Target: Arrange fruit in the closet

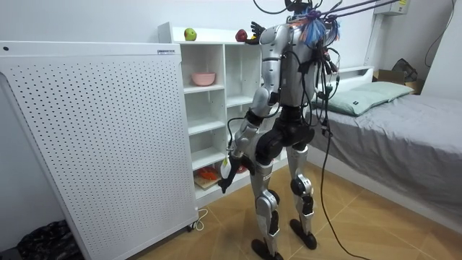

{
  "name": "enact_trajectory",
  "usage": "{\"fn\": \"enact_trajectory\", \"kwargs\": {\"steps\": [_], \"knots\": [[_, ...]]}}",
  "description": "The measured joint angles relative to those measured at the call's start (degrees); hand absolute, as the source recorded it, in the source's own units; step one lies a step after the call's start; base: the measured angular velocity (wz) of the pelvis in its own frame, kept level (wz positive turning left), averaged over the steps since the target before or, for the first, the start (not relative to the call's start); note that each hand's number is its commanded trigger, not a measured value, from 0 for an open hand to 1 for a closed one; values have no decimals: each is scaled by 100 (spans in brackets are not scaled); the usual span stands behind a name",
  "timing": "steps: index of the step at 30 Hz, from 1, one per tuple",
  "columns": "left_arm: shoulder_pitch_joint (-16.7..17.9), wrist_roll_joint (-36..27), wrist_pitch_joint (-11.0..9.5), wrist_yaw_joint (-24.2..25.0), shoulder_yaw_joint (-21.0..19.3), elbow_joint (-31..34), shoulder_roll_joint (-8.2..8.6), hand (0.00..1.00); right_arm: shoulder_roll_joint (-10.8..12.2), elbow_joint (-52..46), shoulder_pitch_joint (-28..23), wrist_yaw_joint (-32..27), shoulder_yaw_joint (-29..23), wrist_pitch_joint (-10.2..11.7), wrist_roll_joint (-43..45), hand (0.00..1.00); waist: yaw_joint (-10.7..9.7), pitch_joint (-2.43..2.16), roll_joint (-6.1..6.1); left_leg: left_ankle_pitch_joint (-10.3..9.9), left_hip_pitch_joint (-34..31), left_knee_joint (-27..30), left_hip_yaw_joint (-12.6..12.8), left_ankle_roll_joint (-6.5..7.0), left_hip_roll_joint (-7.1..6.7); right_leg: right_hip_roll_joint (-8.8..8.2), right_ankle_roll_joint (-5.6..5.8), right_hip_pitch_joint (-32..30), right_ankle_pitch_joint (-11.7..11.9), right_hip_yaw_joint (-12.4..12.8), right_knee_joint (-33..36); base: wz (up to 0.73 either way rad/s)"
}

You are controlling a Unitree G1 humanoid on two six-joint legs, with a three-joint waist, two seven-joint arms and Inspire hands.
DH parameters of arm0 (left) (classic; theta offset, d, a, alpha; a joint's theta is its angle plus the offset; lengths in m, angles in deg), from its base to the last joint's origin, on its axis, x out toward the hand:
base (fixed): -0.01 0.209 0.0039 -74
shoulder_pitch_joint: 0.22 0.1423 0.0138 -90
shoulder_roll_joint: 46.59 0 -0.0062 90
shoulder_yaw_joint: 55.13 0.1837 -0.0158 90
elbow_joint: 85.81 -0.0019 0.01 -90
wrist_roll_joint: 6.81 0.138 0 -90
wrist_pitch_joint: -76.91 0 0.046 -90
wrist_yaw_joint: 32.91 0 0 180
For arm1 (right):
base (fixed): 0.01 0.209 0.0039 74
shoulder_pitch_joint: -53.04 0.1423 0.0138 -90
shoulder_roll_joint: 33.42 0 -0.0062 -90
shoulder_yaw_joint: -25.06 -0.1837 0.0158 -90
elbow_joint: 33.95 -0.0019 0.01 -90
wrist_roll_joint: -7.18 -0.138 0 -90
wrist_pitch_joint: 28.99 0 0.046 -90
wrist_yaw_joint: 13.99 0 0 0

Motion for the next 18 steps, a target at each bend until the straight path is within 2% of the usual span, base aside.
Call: {"fn": "enact_trajectory", "kwargs": {"steps": [11,18], "knots": [[-250,-62,17,60,64,-1,-1,0,0,-3,7,124,107,-89,-4,0,7,-16,14,2,17,7,-3,2,-1,0,-6,26,3,6,0,0],[-267,-71,17,49,210,-14,-13,0,-2,-15,52,121,286,-89,-6,0,8,-19,38,3,66,2,-32,1,-3,4,-5,80,3,6,-7,1]]}}
